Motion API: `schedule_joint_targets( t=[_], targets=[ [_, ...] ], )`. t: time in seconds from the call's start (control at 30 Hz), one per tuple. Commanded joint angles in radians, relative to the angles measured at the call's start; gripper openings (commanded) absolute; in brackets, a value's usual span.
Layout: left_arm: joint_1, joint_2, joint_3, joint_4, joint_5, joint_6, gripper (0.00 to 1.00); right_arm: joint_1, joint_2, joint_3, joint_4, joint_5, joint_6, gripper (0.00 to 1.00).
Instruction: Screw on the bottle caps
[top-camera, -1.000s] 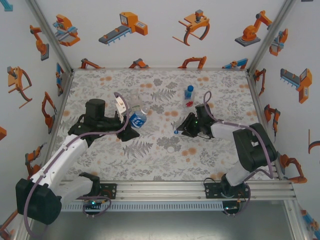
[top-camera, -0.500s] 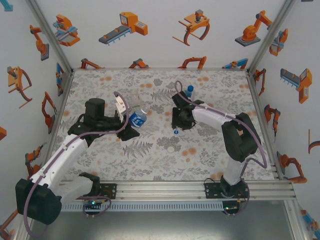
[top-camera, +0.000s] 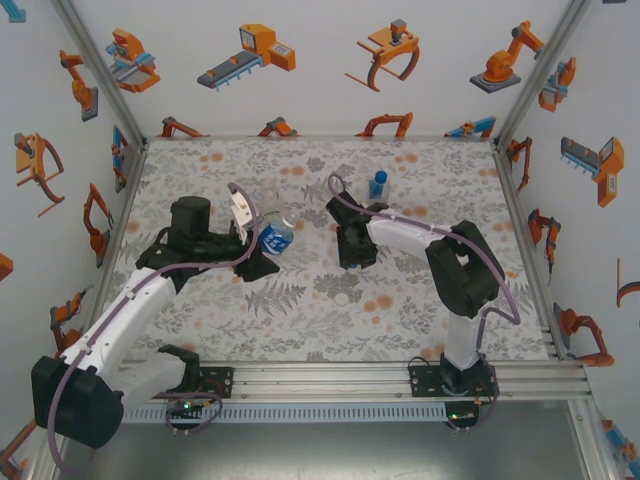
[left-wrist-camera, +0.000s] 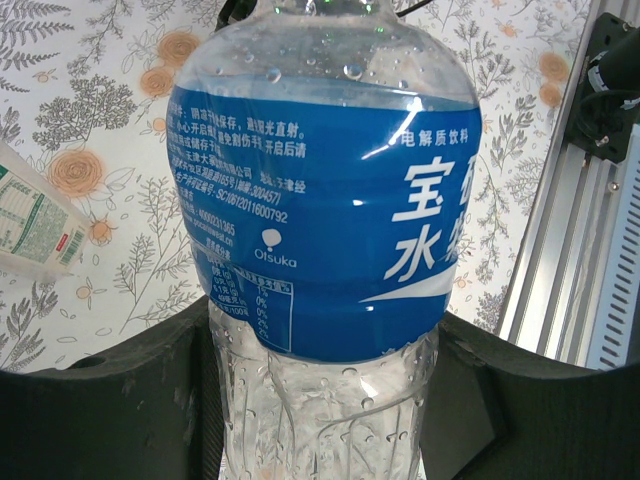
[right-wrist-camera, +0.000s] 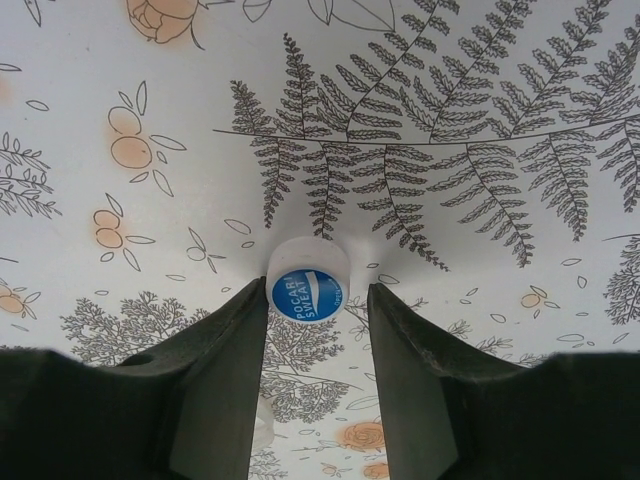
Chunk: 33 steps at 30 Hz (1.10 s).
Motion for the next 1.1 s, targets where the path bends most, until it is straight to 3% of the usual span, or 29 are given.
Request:
schedule_joint_targets(
  t=[0.0, 0.6, 0.83, 1.07],
  targets=[
    [-0.002, 0.003, 0.036, -0.012, 0.035, 0.026, 0.00, 0.000, 0.009, 0.020, -0.001, 0.015, -0.011, 0.43],
    [-0.001, 0.009, 0.037, -0.017, 0.035, 0.028, 0.00, -0.003, 0.025, 0.025, 0.038, 0.029, -0.014, 0.39],
    [-0.002, 0.011, 0.036, -0.019, 0.035, 0.028, 0.00, -0.003, 0.009, 0.029, 0.023, 0.033, -0.017, 0.32],
    [-0.015, 0.024, 0.038, -0.018, 0.035, 0.041, 0.00, -0.002, -0.126, 0.017, -0.005, 0.004, -0.073, 0.20]
  ],
)
